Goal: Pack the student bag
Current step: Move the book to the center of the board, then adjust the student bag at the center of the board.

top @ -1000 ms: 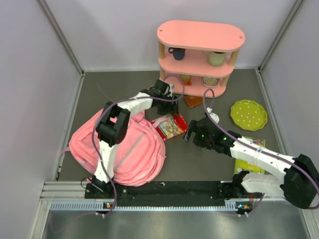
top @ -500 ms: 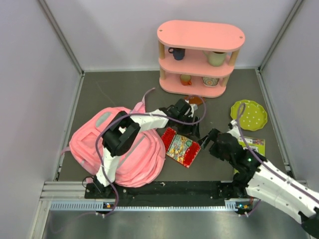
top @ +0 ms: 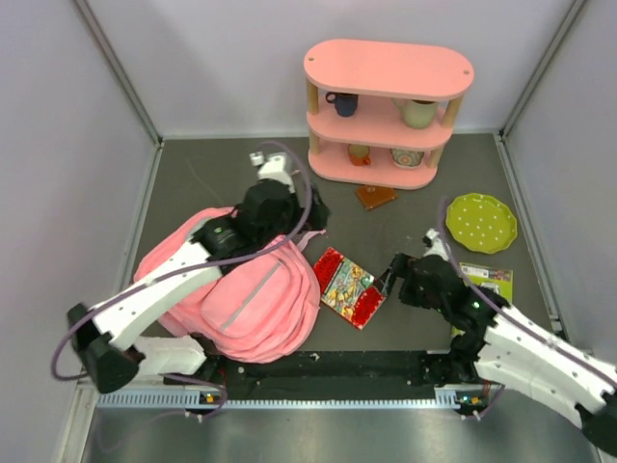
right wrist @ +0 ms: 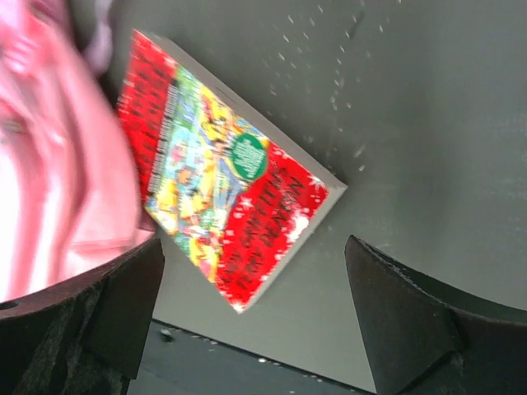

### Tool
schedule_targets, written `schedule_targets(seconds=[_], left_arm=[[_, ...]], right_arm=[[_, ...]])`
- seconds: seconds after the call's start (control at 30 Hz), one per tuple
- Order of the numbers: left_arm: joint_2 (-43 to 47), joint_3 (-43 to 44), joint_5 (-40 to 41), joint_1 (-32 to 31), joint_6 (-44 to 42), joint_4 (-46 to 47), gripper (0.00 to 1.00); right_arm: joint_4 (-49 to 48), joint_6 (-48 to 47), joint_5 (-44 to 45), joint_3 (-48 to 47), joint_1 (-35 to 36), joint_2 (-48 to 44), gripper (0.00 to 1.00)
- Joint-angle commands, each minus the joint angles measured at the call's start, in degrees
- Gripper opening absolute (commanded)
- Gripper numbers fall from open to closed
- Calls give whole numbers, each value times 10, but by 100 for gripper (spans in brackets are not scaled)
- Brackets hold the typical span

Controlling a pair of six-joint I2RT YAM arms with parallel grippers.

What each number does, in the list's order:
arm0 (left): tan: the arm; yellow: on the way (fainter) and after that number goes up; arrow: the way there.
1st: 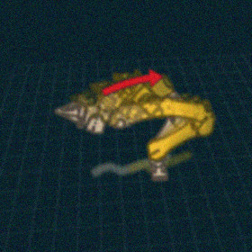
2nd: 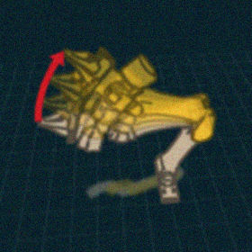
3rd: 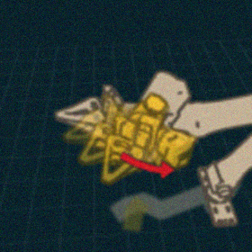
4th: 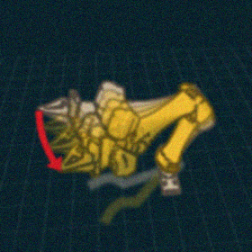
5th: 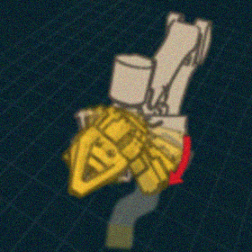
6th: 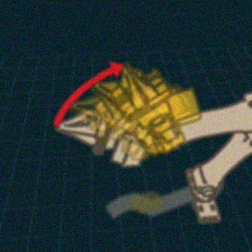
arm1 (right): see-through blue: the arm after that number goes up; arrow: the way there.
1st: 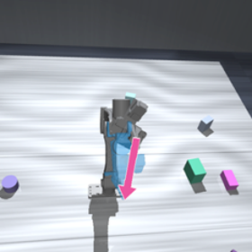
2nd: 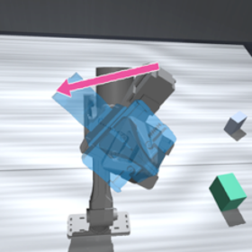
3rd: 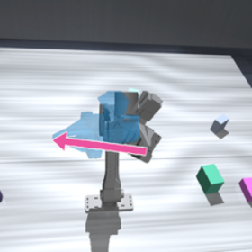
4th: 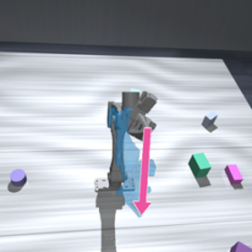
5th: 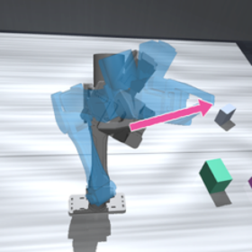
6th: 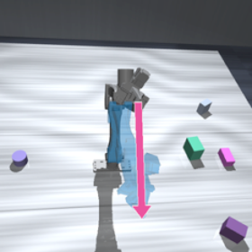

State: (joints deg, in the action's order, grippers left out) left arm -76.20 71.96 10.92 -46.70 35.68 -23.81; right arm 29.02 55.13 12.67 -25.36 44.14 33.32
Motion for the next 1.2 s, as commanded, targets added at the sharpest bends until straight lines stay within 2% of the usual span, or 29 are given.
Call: schedule_targets(seconds=[0.0,0.1,0.2,0.23,0.37,0.57,0.7,0.77,0.9,1.03,1.17], left_arm=[[106,-101,196,13,98,-147,97],[184,-167,227,39,170,-240,98],[265,-225,247,86,243,-329,99],[306,-240,248,129,251,-338,99],[380,-279,211,257,213,-348,99],[349,-255,210,389,181,-368,99],[300,-291,141,462,156,-325,99],[297,-308,137,494,157,-299,99],[318,-371,108,500,156,-230,99],[307,-422,48,499,120,-141,99],[267,-442,-7,499,74,-22,99]], right_arm=[[-42,-75,-33,-69,23,124,91],[-19,-115,13,-125,64,203,95],[-20,-135,7,-156,79,254,97],[-21,-136,3,-160,82,262,97],[-37,-136,-12,-168,89,286,97],[-37,-141,-21,-173,89,281,97],[-40,-143,-26,-177,89,283,98],[-48,-150,-32,-181,89,288,98],[-68,-188,-47,-205,90,338,98],[-45,-219,46,-257,94,428,99],[-44,-252,101,-316,94,529,99]])
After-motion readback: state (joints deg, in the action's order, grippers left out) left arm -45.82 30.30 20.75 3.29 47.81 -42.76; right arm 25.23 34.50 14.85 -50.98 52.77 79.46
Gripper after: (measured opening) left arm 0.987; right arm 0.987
